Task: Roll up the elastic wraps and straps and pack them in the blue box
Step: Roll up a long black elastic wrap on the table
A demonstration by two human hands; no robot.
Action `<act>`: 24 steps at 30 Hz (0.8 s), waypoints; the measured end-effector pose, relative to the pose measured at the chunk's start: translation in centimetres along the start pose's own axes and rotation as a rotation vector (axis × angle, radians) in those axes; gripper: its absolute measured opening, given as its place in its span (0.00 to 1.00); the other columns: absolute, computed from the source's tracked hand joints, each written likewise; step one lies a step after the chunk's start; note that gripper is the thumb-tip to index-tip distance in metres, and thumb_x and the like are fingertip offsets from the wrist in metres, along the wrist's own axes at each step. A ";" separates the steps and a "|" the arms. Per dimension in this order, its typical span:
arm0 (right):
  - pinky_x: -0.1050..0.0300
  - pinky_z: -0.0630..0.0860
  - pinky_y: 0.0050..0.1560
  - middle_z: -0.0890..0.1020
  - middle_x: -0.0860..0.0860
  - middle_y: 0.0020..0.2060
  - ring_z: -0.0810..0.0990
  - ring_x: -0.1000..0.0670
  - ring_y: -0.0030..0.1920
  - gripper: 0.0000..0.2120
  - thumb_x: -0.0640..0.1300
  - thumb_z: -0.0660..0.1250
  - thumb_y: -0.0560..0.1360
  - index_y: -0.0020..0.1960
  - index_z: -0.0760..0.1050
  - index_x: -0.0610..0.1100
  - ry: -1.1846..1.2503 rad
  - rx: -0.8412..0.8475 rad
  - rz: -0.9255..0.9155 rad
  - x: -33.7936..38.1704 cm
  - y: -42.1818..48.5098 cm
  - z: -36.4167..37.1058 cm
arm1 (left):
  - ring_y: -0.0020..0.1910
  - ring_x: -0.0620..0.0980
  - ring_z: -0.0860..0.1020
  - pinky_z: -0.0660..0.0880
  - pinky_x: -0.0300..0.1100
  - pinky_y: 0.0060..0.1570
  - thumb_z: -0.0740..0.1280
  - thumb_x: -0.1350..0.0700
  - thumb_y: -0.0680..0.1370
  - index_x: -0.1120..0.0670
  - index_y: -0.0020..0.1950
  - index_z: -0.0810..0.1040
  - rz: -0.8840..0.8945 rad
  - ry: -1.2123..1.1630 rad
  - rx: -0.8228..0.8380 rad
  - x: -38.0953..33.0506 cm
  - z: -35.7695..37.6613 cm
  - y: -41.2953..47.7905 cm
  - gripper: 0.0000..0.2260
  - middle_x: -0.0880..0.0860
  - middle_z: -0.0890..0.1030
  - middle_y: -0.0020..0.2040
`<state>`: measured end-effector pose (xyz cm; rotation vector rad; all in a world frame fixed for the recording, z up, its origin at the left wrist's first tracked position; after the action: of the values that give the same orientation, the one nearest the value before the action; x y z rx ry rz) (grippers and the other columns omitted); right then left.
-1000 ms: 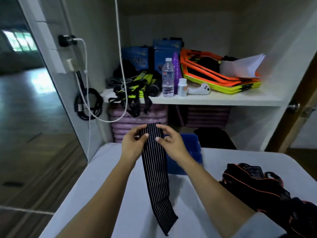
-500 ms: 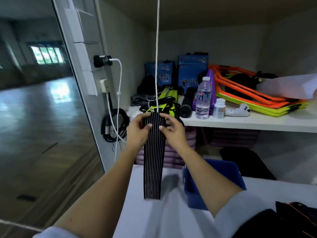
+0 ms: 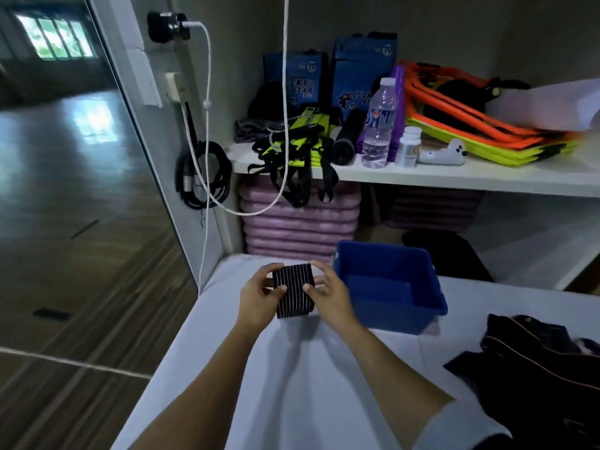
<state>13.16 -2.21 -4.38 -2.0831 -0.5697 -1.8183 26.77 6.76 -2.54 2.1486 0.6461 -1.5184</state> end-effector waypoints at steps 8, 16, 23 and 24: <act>0.61 0.77 0.43 0.80 0.44 0.42 0.81 0.46 0.44 0.21 0.32 0.66 0.73 0.53 0.72 0.58 -0.117 0.057 0.170 -10.4 -9.5 -0.2 | 0.32 0.47 0.75 0.72 0.32 0.36 0.66 0.66 0.75 0.46 0.56 0.76 -0.238 0.106 0.126 9.9 3.2 -10.6 0.17 0.51 0.77 0.33; 0.48 0.78 0.53 0.82 0.53 0.46 0.82 0.53 0.47 0.11 0.48 0.67 0.74 0.46 0.72 0.66 -0.261 0.123 0.237 -16.7 -16.0 -1.2 | 0.32 0.46 0.76 0.72 0.29 0.33 0.67 0.59 0.76 0.48 0.47 0.80 -0.361 0.131 0.130 13.8 5.1 -17.3 0.06 0.54 0.84 0.40; 0.50 0.77 0.53 0.83 0.56 0.43 0.80 0.54 0.48 0.12 0.69 0.57 0.70 0.44 0.74 0.65 -0.267 0.094 0.263 -18.2 -18.0 -2.0 | 0.41 0.45 0.79 0.75 0.38 0.45 0.64 0.53 0.78 0.50 0.48 0.81 -0.454 0.123 0.131 14.6 6.6 -19.5 0.07 0.49 0.83 0.42; 0.51 0.77 0.53 0.83 0.56 0.42 0.81 0.54 0.47 0.13 0.69 0.57 0.69 0.44 0.74 0.64 -0.269 0.098 0.273 -18.3 -18.2 -2.0 | 0.41 0.47 0.80 0.76 0.39 0.45 0.65 0.55 0.77 0.50 0.47 0.81 -0.467 0.122 0.137 14.8 6.7 -19.8 0.06 0.51 0.83 0.41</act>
<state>0.44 11.00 -22.66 -2.2283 -0.4044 -1.3472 14.28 20.46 -20.20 2.3156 1.1847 -1.7083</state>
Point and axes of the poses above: each hand's wrist, its own y-axis towards the middle knuckle, its own z-axis out of the palm, x = y × z, the point moved 8 cm from there along y, towards the middle knuckle
